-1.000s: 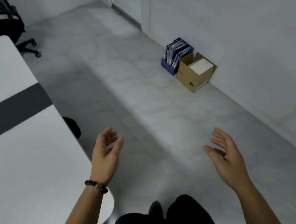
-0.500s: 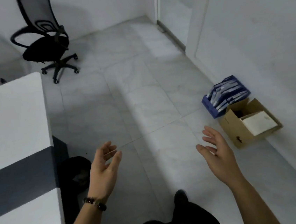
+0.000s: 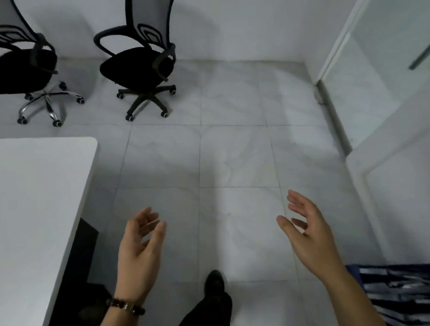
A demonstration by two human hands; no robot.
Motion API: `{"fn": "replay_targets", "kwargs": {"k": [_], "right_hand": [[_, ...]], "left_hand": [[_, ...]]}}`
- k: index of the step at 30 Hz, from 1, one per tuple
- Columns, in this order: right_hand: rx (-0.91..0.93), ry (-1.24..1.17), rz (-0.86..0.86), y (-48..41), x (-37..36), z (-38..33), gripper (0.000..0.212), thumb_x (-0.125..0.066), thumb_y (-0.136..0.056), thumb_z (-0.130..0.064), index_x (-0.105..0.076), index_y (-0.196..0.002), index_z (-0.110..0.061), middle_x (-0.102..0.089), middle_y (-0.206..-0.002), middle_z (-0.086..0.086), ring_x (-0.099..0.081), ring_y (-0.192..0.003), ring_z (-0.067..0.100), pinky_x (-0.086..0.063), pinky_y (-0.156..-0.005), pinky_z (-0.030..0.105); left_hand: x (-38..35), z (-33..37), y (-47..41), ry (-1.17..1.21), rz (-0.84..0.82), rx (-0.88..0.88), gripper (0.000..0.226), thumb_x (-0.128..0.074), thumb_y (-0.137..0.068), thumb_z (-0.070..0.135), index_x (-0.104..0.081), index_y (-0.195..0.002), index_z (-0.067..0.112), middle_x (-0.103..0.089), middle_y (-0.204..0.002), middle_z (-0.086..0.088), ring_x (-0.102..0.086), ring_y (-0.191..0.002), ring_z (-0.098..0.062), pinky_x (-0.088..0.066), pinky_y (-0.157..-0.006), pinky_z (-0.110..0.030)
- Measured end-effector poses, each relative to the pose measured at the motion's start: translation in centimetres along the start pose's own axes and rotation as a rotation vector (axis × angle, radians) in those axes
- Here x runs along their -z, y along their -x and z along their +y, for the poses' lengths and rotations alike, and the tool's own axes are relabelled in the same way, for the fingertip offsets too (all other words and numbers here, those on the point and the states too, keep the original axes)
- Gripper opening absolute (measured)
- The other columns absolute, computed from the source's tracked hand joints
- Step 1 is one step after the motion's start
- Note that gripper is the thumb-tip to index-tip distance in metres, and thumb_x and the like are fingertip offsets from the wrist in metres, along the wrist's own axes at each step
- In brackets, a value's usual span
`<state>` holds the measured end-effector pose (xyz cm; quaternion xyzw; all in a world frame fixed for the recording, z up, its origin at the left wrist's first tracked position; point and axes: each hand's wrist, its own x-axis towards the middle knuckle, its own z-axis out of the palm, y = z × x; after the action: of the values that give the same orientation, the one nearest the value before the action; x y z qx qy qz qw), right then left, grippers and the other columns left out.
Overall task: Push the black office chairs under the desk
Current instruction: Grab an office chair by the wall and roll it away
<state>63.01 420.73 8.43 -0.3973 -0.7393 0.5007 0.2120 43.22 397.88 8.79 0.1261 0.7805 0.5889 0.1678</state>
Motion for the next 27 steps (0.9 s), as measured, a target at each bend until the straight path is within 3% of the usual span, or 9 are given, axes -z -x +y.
{"fn": "replay_targets", "kwargs": {"k": [4, 8, 14, 17, 21, 27], "right_hand": [[0.026, -0.017, 0.02, -12.7, 0.4, -4.3, 0.052, -0.067, -0.09, -0.016, -0.048, -0.135, -0.032, -0.053, -0.135, -0.019, -0.052, -0.12, -0.004, -0.046, -0.098, 0.026], [0.052, -0.058, 0.041, -24.4, 0.4, -6.2, 0.052, -0.067, -0.09, -0.015, -0.049, -0.137, -0.027, -0.054, -0.135, -0.018, -0.052, -0.121, -0.003, -0.045, -0.096, 0.022], [0.044, -0.078, 0.038, -45.6, -2.3, -4.5, 0.053, -0.067, -0.091, -0.017, -0.048, -0.139, -0.027, -0.054, -0.135, -0.017, -0.051, -0.12, -0.006, -0.043, -0.094, 0.014], [0.034, -0.082, -0.013, -56.9, -3.3, -5.8, 0.053, -0.067, -0.09, -0.018, -0.048, -0.139, -0.026, -0.055, -0.135, -0.015, -0.051, -0.119, -0.007, -0.044, -0.091, 0.014], [0.083, -0.087, -0.117, -72.1, -5.2, -10.7, 0.053, -0.067, -0.091, -0.016, -0.048, -0.138, -0.026, -0.055, -0.134, -0.016, -0.052, -0.118, -0.005, -0.047, -0.095, 0.022], [0.148, -0.013, -0.269, -90.3, -9.9, -16.1, 0.052, -0.066, -0.091, -0.016, -0.047, -0.139, -0.026, -0.055, -0.134, -0.018, -0.052, -0.118, -0.006, -0.045, -0.091, 0.015]], "left_hand": [[-4.2, 6.3, -13.0, -0.009, -0.025, -0.038, 0.038, -0.061, -0.084, 0.036, -0.052, -0.121, 0.033, -0.061, -0.117, 0.007, -0.06, -0.106, -0.008, -0.051, -0.09, -0.041], [-8.8, 11.3, -24.9, -0.051, -0.048, -0.095, 0.039, -0.062, -0.086, 0.032, -0.052, -0.123, 0.026, -0.062, -0.117, 0.007, -0.059, -0.105, -0.008, -0.052, -0.088, -0.04], [-18.4, 13.1, -43.4, -0.104, -0.029, -0.116, 0.033, -0.06, -0.091, 0.025, -0.051, -0.122, 0.026, -0.06, -0.117, 0.008, -0.059, -0.106, -0.008, -0.052, -0.089, -0.043], [-22.7, 15.2, -51.7, -0.13, -0.02, -0.075, 0.033, -0.058, -0.091, 0.021, -0.049, -0.122, 0.028, -0.059, -0.118, 0.011, -0.059, -0.106, -0.006, -0.053, -0.089, -0.04], [-25.8, 19.7, -62.7, -0.145, 0.018, -0.082, 0.034, -0.056, -0.091, 0.023, -0.046, -0.123, 0.029, -0.057, -0.119, 0.013, -0.056, -0.106, 0.0, -0.048, -0.08, -0.02], [-27.6, 22.3, -77.3, -0.073, 0.194, -0.013, 0.033, -0.056, -0.09, 0.025, -0.05, -0.123, 0.025, -0.059, -0.117, 0.012, -0.058, -0.104, -0.001, -0.051, -0.082, -0.028]]}}
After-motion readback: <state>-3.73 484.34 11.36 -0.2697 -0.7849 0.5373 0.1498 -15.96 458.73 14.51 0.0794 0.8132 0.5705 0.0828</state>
